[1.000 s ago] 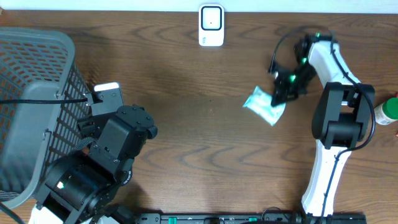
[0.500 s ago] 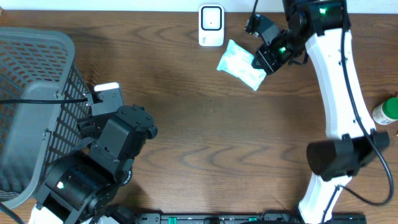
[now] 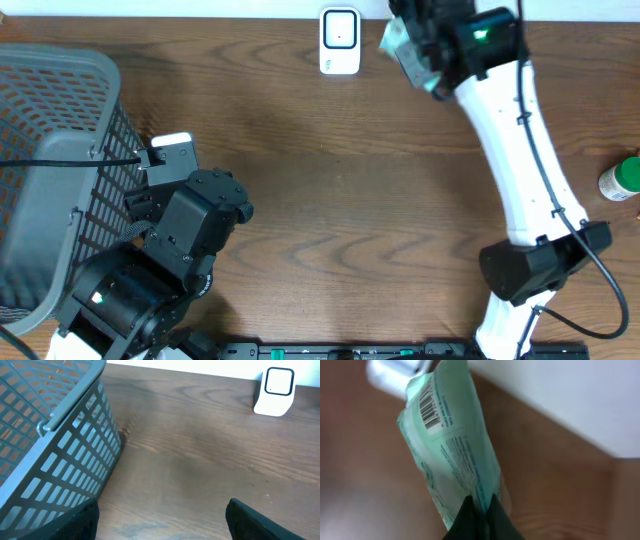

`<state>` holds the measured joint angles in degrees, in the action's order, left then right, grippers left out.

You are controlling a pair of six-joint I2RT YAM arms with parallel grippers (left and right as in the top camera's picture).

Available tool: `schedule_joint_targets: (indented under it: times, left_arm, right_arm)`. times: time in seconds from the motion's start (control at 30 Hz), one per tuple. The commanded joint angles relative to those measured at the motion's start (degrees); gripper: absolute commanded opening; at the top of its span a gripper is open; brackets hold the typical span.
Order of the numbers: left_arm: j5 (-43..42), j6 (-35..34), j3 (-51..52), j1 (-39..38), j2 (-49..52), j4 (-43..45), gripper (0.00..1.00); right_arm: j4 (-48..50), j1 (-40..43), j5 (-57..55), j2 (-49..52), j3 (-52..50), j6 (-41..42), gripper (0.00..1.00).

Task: Scan the item barcode
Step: 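Raise the wet-wipe pack toward the white scanner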

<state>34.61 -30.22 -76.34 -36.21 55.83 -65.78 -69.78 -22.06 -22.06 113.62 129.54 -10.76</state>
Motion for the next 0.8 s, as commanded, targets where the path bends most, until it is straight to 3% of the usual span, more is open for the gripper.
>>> schedule_joint_targets:
  times: [0.0,0.13,0.17,0.33,0.6,0.77]
  left_arm:
    - [0.31,-0.55,0.00,0.09,-0.11,-0.20,0.82]
    - [0.31,-0.55,0.00,0.09,-0.11,-0.20,0.81]
    - [0.31,-0.55,0.00,0.09,-0.11,-0.20,0.81]
    - [0.31,-0.55,0.00,0.09,-0.11,-0.20,0.82]
    - [0.31,-0.55,0.00,0.09,-0.11,-0.20,0.81]
    - [0.31,-0.55,0.00,0.09,-0.11,-0.20,0.81]
  right_arm:
    - [3.54,-3.67,-22.21,-0.13,-0.85,4.98,0.02]
    - [6.84,-6.51,-35.50,-0.13,-3.74,5.42,0.02]
    - [10.01,-7.65,-44.09,-0.13,-6.43,7.56,0.01]
    - [22.80,-8.94,-62.29,-0.09,-16.26,6.23,0.02]
    - [38.40,-8.96,-63.45,-0.09,-30.45,-2.21,0.02]
    - [52.24,-9.03,-65.16,-0.09,-36.96,-13.20,0.02]
